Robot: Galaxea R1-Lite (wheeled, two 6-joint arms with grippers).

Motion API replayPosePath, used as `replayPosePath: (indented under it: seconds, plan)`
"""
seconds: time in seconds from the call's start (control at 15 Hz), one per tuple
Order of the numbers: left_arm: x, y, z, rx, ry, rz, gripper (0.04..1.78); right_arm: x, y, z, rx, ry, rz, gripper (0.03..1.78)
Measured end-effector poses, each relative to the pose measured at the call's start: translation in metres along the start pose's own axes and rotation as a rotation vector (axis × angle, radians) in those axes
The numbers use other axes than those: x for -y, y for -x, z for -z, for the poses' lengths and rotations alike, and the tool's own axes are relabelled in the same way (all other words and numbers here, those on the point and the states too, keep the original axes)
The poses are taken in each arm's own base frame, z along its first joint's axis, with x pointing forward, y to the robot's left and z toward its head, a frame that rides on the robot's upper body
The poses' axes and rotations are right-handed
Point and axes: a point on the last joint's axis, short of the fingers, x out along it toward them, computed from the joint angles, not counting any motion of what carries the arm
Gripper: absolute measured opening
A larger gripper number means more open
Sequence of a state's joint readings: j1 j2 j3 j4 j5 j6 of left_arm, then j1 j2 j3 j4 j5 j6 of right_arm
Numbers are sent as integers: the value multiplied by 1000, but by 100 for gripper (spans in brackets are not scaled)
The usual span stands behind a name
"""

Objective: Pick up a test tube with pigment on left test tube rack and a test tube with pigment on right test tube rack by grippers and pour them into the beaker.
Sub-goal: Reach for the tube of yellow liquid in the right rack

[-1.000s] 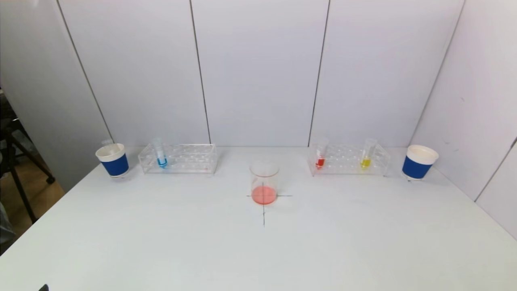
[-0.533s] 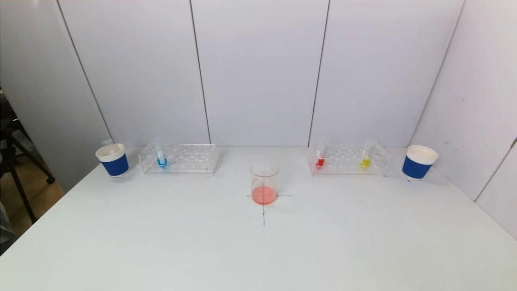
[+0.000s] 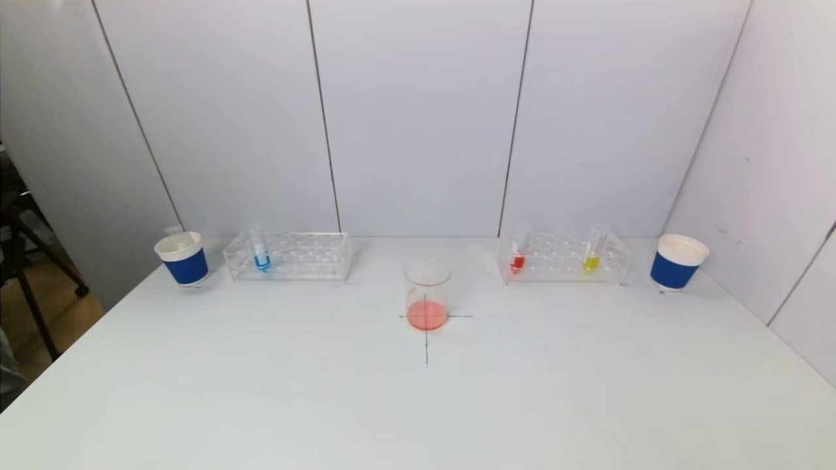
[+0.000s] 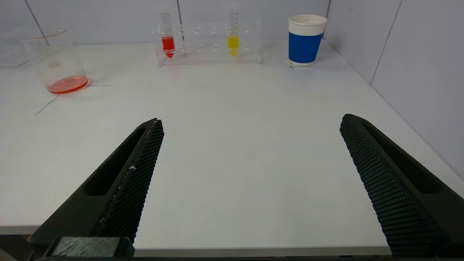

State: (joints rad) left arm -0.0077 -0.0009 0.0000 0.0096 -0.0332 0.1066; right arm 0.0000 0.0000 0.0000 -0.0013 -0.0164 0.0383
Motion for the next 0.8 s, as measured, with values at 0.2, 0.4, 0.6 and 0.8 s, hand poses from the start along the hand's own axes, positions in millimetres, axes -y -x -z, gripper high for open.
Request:
replayPosePath:
  seconds: [0.2,0.4,0.6,0.8]
  plan:
    - [0,0,0,4,78,-17,176,0,0,0,0,0,0,177]
    - [0,0,-1,6,80,-16,176,0,0,0,0,0,0,177]
    - [0,0,-1,6,79,-17,176,0,0,0,0,0,0,177]
    - [0,0,-1,6,79,-17,176,0,0,0,0,0,0,177]
